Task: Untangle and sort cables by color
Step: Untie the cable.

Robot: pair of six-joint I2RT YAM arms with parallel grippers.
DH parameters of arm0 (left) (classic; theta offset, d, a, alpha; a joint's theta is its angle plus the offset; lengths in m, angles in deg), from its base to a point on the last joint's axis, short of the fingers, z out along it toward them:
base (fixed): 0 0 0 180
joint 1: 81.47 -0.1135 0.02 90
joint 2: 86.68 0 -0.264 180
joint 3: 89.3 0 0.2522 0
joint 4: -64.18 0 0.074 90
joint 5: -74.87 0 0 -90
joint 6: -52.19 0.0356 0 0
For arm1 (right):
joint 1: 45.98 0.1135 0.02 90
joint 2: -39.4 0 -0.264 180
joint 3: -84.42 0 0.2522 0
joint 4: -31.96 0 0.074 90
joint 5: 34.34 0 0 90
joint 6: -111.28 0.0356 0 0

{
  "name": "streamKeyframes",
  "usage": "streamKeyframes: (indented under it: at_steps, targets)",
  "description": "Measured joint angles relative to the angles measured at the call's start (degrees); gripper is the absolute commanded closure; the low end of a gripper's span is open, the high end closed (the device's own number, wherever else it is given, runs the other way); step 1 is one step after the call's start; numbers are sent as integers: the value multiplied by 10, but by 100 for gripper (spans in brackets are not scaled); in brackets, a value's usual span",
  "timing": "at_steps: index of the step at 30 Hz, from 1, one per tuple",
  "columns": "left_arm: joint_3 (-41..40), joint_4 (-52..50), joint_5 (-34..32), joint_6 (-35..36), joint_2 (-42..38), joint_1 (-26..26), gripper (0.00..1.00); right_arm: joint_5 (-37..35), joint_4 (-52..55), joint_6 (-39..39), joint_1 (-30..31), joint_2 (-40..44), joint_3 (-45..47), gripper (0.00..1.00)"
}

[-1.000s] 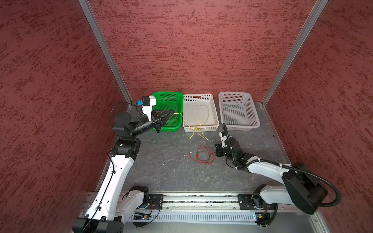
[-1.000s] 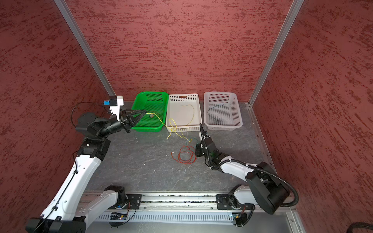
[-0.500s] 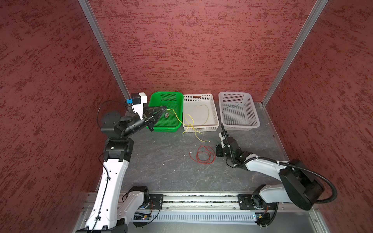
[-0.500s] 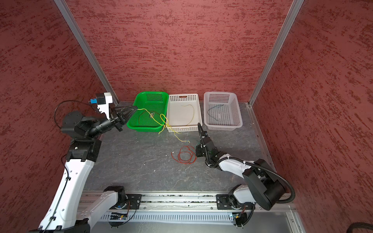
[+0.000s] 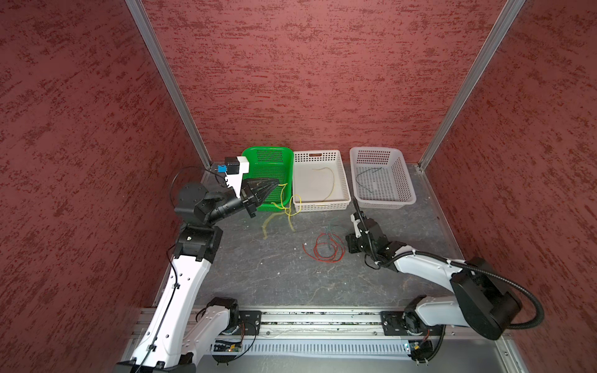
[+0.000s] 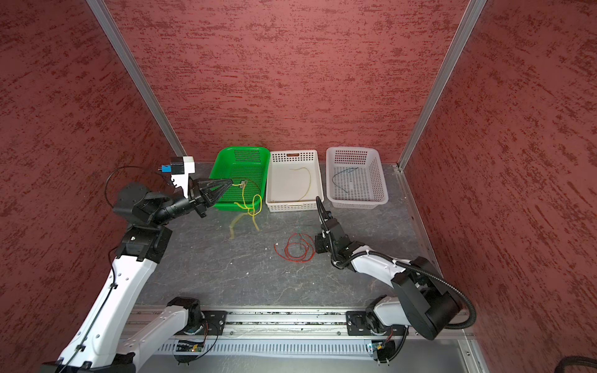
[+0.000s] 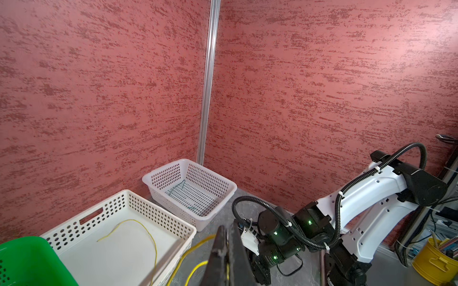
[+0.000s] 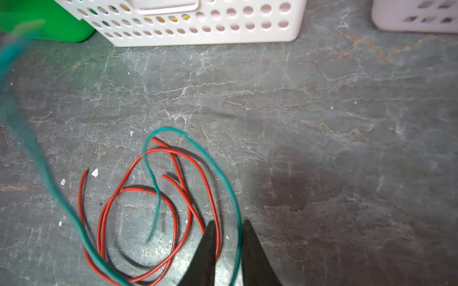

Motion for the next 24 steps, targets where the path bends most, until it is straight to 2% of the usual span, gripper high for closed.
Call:
streamKeyframes:
  at_steps: [4, 7, 14, 24]
  targets:
    - [-10, -2, -3, 5, 2, 17, 100, 10, 28, -13, 0, 0, -30, 53]
    - [-19, 4, -3, 5, 3, 30, 100, 23, 39, -19, 0, 0, -42, 47]
    - [-57, 40, -4, 0, 24, 63, 100, 50, 73, -45, 0, 23, -62, 40]
    - [-77, 92, -2, -14, 57, 109, 100, 136, 68, -117, 0, 90, -110, 40]
